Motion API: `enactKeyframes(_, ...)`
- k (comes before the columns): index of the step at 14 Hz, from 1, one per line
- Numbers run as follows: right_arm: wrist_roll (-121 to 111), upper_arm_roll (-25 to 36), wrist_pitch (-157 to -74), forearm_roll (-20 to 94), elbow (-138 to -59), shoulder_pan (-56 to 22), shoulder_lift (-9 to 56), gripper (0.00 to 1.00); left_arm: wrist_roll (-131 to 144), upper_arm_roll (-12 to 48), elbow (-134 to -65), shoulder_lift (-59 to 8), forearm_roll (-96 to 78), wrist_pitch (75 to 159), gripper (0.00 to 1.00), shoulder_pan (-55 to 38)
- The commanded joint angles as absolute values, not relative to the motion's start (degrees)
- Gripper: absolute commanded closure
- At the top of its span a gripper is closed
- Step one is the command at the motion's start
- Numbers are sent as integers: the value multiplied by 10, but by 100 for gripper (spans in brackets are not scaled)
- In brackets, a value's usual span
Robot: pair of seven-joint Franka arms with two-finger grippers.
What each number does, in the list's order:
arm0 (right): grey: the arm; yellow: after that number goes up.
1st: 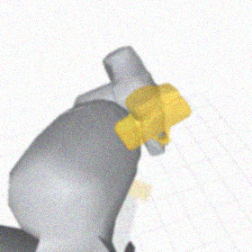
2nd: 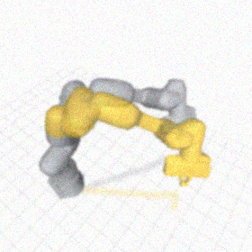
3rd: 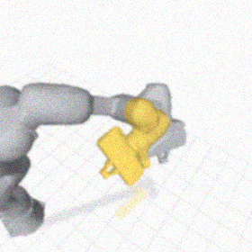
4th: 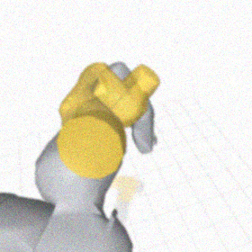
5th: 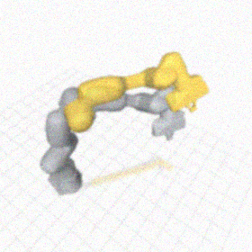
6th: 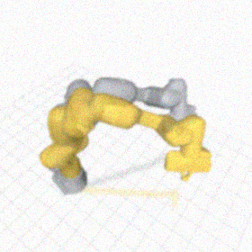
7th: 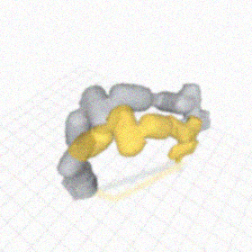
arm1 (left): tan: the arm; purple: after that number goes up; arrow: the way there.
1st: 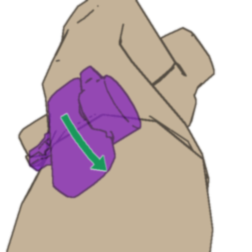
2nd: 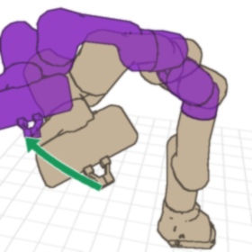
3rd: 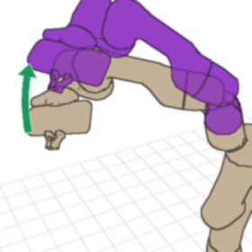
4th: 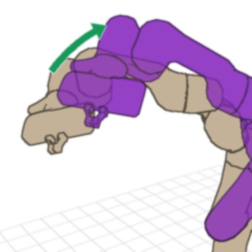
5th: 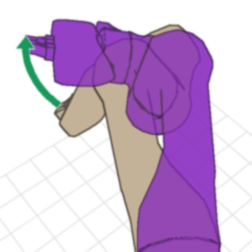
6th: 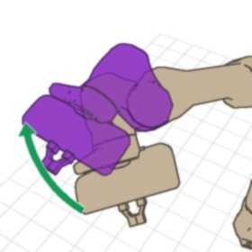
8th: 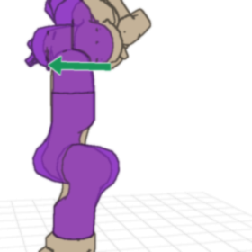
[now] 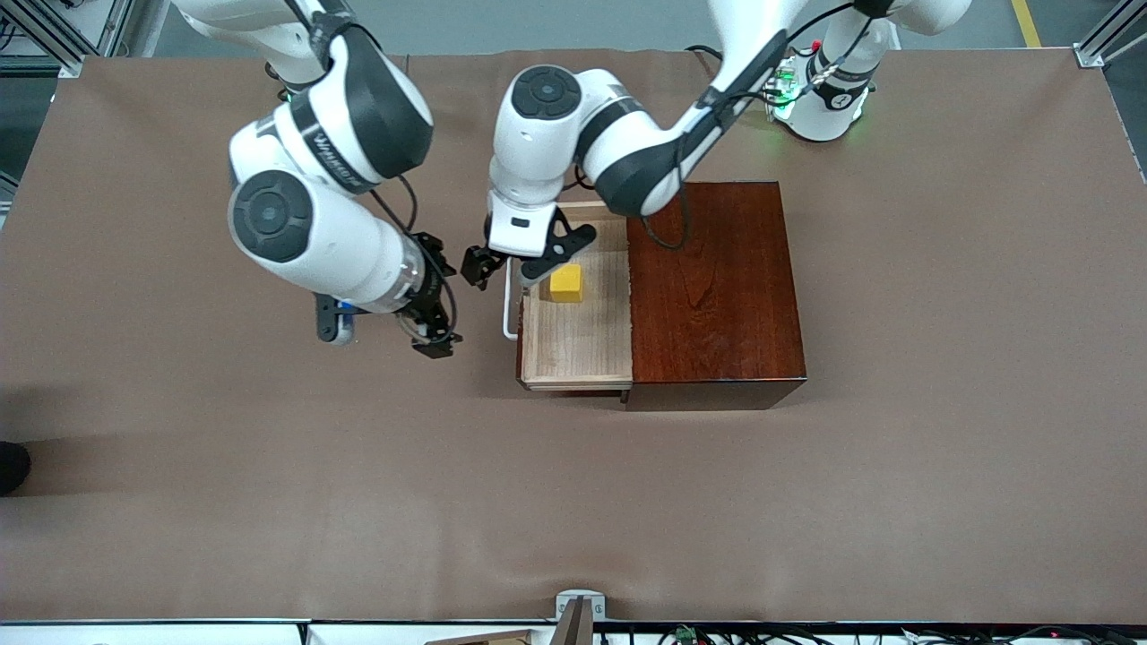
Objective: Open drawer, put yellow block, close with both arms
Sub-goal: 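Withdraw the right gripper while the left gripper reaches the drawer front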
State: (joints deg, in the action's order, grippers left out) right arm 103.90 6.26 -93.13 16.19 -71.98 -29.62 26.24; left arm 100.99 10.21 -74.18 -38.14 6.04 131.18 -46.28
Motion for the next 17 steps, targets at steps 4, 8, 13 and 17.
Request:
enactKeyframes(4, 876, 54, -853, 154, -686, -218, 243, 0, 1149, 19, -705, -449, 72, 1405, 0, -540)
enactKeyframes(8, 733, 54, -817, 154, -674, -164, 228, 0, 1229, -61, -682, -501, 71, 1450, 0, -607)
enactKeyframes(13, 550, 55, -790, 112, -674, -129, 206, 0, 1247, -62, -682, -523, 73, 1423, 0, -614)
enactKeyframes(17, 402, 54, -768, 98, -674, -78, 187, 0, 1241, -65, -682, -507, 73, 1319, 0, -610)
